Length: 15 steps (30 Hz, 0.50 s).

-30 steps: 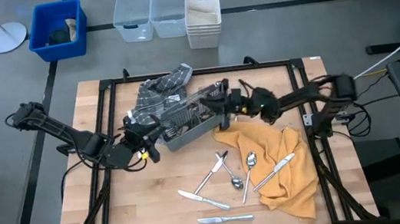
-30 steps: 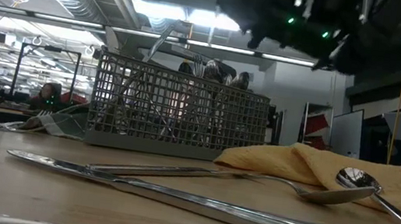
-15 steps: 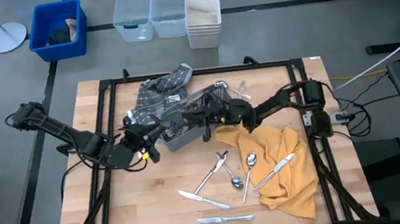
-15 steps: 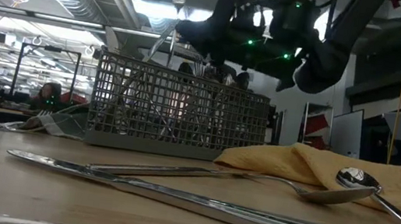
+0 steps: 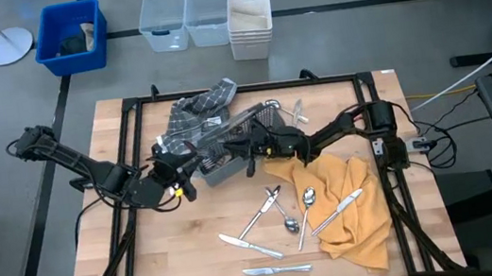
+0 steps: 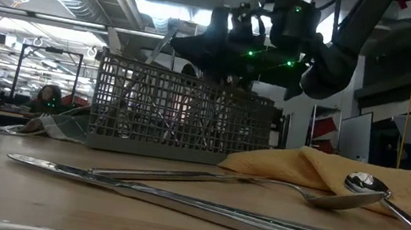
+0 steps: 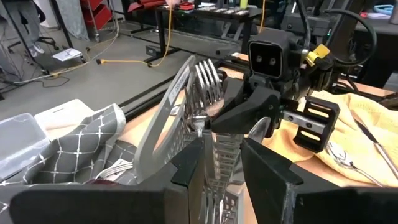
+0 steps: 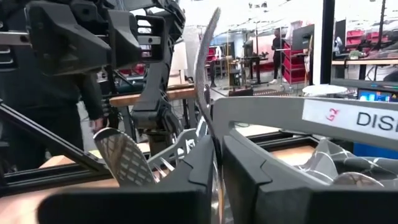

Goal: Sort silverware
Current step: Put the silver fork into the gray silverware basket

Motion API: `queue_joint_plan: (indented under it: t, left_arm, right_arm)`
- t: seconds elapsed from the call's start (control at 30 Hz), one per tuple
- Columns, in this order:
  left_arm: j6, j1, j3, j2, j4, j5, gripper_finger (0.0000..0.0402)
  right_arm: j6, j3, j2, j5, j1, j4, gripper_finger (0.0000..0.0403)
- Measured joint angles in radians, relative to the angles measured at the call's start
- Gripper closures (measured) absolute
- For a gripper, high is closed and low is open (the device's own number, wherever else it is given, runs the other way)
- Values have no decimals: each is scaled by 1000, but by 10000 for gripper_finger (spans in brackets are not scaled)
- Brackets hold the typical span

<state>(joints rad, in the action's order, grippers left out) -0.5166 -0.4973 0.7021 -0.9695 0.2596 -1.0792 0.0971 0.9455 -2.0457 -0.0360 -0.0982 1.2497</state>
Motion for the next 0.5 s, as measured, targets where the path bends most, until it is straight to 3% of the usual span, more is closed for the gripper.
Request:
queue_joint_plan:
  t: [0.5]
  left_arm:
    - [-35,0,0,2,-1,69,306]
  right_arm:
    - [-34,-2,-2,-5,0,-18,332]
